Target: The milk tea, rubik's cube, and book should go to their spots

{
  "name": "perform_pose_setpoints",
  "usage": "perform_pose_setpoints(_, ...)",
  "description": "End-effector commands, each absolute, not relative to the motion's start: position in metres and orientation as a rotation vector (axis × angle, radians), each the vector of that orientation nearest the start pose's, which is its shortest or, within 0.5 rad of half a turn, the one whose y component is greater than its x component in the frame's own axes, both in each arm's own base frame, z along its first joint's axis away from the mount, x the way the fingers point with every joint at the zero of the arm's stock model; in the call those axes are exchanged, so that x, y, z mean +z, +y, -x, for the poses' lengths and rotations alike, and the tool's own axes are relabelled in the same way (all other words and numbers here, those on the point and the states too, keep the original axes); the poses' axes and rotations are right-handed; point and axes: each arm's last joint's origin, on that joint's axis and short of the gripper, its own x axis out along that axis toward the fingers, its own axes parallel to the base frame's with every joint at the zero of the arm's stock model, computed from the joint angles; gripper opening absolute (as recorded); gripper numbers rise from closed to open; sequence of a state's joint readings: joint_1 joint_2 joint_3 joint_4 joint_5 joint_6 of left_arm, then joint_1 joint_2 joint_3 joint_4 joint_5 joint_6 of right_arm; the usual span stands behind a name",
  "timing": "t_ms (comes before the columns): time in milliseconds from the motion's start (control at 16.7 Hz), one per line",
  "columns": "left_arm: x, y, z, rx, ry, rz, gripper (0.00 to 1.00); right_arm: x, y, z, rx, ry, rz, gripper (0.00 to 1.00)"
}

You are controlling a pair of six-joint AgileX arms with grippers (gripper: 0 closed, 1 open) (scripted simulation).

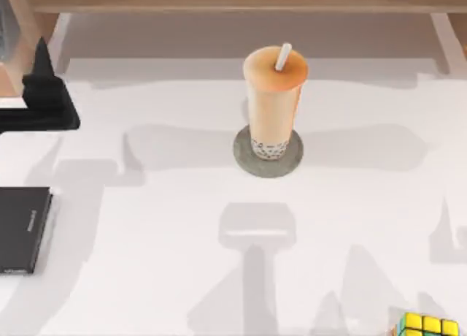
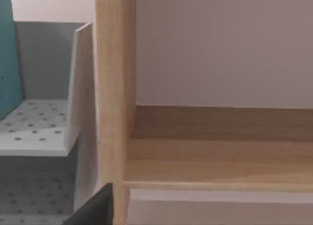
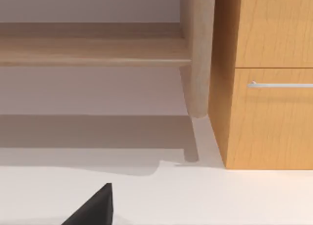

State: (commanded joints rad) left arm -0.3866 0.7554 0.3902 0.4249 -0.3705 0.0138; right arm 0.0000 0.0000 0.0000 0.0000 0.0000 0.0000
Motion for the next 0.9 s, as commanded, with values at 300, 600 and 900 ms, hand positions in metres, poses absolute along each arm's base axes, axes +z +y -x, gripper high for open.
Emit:
perform_pose_setpoints(300,0.205,-0.015,-0.119,-0.003,-0.045,0.004,1.00,0.160,-0.001,-0.106,0.000,0.000,0.000,1.00)
perform_pose_setpoints(600,0.164,-0.002,-0.106,-0.001,-0.005,0.000,1.00,0.160,-0.001,-0.106,0.000,0.000,0.000,1.00)
perform_pose_setpoints(900,0.160,-0.001,-0.106,0.000,0.000,0.000,1.00,0.160,-0.001,-0.106,0.000,0.000,0.000,1.00)
